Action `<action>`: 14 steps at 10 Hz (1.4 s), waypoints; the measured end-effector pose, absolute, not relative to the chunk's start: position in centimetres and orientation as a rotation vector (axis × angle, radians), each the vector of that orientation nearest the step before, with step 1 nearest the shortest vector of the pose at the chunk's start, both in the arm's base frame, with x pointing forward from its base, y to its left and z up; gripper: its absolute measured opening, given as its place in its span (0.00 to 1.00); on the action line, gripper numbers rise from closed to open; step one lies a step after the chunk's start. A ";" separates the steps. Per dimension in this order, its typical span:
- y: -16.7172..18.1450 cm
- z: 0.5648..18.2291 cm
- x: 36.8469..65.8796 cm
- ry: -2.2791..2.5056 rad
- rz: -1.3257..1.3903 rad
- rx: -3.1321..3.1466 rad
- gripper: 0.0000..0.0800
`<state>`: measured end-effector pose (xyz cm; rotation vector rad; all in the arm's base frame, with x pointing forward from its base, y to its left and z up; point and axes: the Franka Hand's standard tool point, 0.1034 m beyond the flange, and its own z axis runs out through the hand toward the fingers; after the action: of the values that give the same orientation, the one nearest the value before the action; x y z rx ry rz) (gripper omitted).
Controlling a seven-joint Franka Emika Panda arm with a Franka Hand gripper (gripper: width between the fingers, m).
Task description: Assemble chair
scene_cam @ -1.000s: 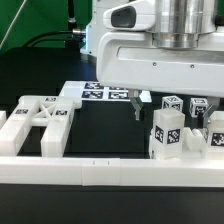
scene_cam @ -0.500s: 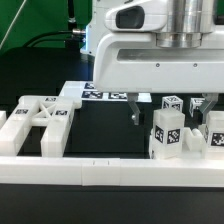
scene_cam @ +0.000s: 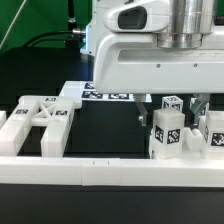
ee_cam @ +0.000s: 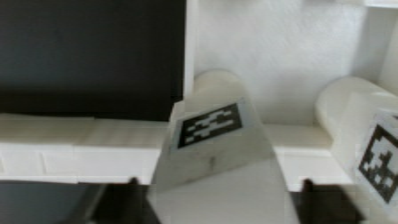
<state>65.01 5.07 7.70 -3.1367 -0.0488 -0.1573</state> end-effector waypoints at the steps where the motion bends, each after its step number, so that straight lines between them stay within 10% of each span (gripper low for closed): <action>1: 5.0 7.7 65.0 -0.050 -0.157 -3.137 0.36; 14: 4.4 7.5 64.8 1.681 -0.128 -2.593 0.40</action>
Offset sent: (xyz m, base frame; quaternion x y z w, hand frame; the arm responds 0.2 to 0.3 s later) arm 0.0000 0.0000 0.0000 0.0000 0.0000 0.1938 0.9810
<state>64.83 4.41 7.50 -2.5927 1.6805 -0.1284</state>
